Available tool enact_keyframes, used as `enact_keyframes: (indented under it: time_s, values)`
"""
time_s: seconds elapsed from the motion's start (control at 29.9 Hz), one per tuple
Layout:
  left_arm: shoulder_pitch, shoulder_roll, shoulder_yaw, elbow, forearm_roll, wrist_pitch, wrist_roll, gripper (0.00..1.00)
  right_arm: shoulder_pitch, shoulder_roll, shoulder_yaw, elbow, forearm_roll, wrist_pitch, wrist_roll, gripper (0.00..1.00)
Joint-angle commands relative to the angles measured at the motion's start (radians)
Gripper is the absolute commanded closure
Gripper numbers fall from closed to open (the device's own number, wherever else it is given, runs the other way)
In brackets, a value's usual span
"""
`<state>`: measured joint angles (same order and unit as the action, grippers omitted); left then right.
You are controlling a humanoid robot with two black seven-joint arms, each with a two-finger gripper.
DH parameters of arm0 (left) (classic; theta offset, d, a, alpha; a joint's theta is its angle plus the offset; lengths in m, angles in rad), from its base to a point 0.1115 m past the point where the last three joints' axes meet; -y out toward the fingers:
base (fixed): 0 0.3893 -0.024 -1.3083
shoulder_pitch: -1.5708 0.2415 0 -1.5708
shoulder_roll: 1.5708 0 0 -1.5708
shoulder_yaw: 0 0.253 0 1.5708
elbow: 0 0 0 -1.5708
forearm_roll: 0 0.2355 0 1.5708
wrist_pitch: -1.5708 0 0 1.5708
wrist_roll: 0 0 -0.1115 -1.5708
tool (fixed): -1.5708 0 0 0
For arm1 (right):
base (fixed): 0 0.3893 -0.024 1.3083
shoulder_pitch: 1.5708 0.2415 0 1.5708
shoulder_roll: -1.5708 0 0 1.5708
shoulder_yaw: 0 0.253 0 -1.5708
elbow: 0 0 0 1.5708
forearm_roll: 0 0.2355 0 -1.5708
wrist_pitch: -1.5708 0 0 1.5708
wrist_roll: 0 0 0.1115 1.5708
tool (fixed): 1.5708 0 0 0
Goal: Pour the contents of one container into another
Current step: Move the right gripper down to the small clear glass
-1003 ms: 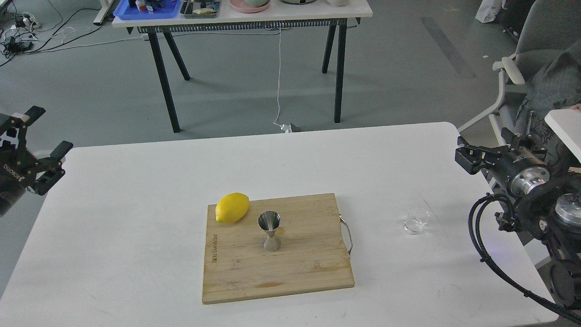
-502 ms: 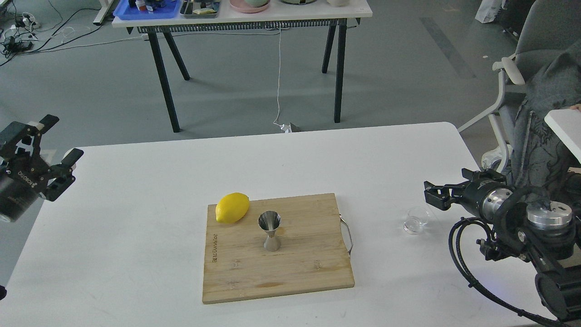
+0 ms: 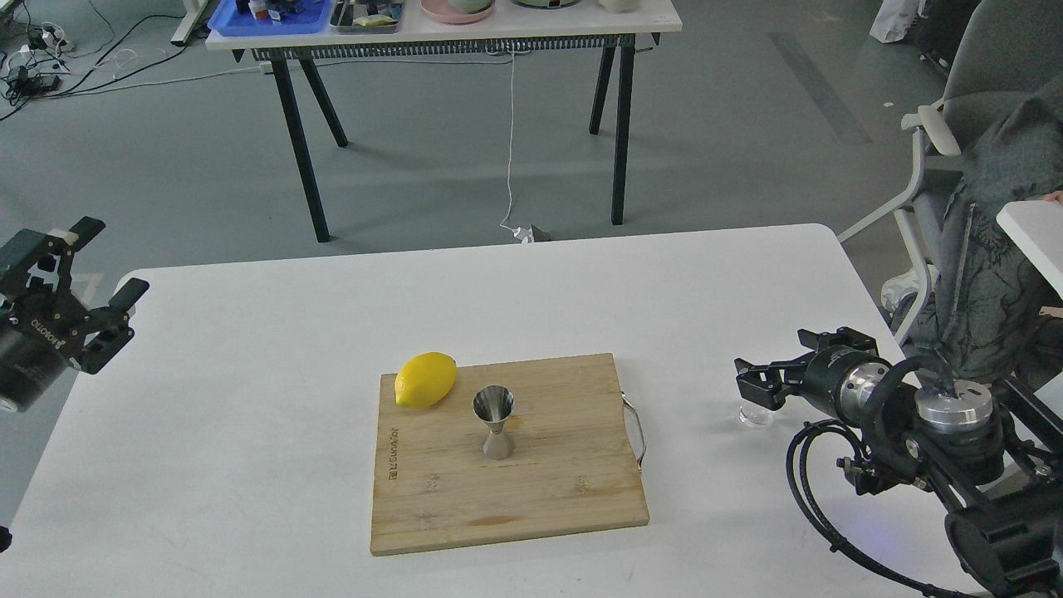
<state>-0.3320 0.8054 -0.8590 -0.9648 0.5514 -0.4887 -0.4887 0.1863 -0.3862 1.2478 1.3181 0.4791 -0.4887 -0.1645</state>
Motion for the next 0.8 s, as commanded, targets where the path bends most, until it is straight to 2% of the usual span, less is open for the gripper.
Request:
enact_keyframes:
  time_s: [0.0, 0.77]
  values:
    - [0.001, -0.002, 0.0, 0.0, 0.001, 0.0, 0.0, 0.06, -0.01, 0.001, -0.004, 0.0, -0.001, 0.0, 0.0, 0.01]
    - [-0.002, -0.012, 0.031, 0.026, -0.001, 0.0, 0.0, 0.05, -0.022, 0.055, -0.031, -0.066, -0.01, 0.0, 0.002, 0.01]
